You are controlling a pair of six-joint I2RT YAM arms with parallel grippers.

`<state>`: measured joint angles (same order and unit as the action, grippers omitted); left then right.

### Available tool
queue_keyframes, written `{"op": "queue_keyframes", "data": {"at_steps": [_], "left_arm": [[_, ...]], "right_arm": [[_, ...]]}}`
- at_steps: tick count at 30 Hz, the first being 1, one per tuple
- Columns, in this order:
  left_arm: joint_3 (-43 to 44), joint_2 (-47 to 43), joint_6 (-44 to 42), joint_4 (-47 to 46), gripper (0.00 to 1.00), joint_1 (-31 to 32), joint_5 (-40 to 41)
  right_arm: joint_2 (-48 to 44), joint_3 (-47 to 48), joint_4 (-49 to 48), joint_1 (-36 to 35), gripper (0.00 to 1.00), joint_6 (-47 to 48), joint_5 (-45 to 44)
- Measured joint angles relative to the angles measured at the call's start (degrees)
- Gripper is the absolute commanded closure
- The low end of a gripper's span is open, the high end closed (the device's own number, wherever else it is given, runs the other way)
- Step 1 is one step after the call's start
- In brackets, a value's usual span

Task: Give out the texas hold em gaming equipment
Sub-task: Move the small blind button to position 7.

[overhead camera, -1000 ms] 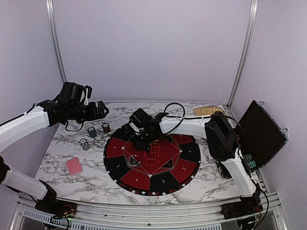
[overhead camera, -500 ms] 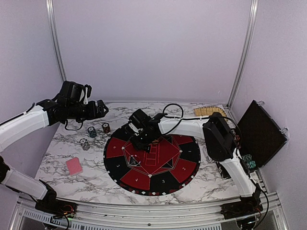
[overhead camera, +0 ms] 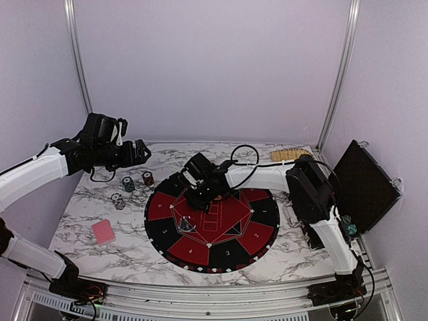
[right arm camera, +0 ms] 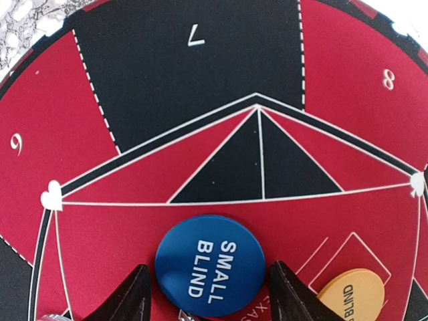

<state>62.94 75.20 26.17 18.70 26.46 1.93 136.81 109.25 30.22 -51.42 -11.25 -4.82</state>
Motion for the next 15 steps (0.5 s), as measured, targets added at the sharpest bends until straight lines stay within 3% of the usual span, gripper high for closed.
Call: {"op": "queue_keyframes", "data": {"at_steps": [15], "left_arm": [[0.0,0.1,0.2,0.0,0.01,-0.2,0.0]], "right_arm": [[-0.7,-1.0,-0.9,0.2,0.54,-1.7,-0.7]]}}
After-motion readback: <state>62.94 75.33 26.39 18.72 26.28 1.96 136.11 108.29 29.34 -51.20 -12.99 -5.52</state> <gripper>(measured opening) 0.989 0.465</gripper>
